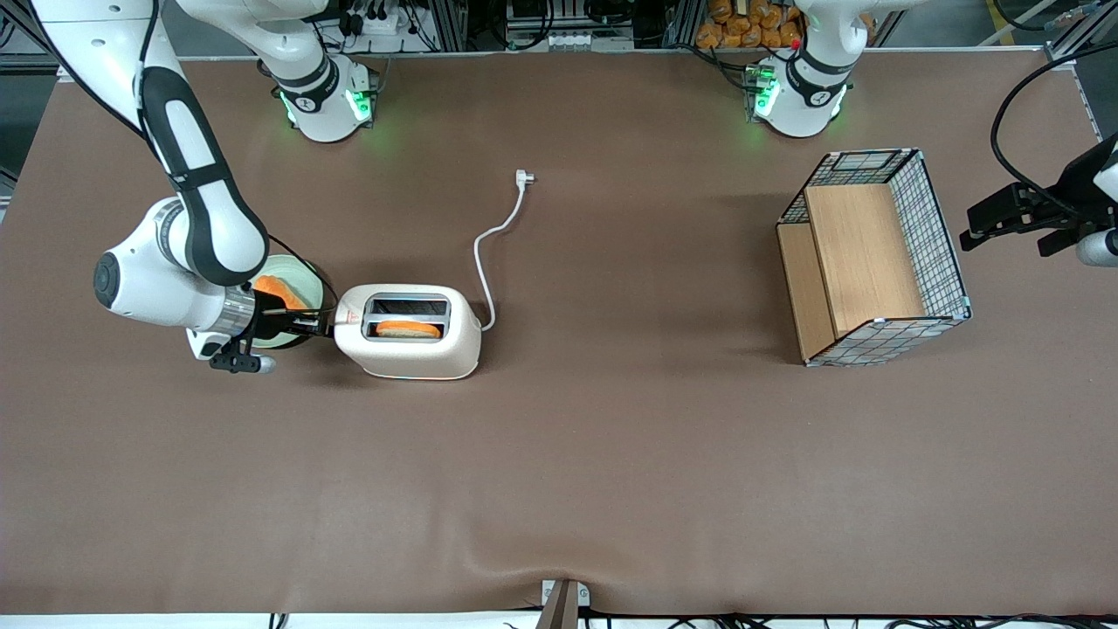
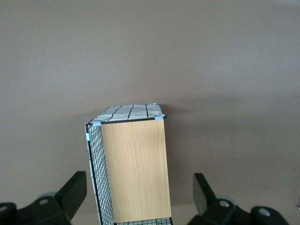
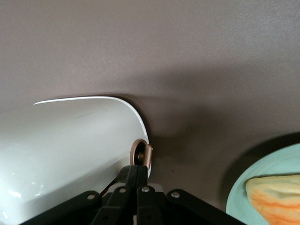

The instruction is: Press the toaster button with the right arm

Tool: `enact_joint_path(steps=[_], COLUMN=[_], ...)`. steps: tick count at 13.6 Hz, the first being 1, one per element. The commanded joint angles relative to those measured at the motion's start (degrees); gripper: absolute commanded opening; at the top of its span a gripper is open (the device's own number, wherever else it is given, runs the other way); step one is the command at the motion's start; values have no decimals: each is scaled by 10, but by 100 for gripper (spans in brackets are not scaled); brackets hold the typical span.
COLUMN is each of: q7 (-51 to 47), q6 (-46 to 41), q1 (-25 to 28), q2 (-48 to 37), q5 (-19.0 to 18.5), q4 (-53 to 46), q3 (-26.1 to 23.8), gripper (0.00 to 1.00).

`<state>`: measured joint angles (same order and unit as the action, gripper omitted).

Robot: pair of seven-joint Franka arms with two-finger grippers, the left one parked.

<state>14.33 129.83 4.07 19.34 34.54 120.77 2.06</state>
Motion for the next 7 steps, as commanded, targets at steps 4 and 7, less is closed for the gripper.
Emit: enact_joint_path(steps=[4,7], q7=[33,33], q6=[35,50], q1=[11,17], q2=[30,38], q5=[23,23], q4=[5,9], q3=[-7,-7], gripper=[0,0])
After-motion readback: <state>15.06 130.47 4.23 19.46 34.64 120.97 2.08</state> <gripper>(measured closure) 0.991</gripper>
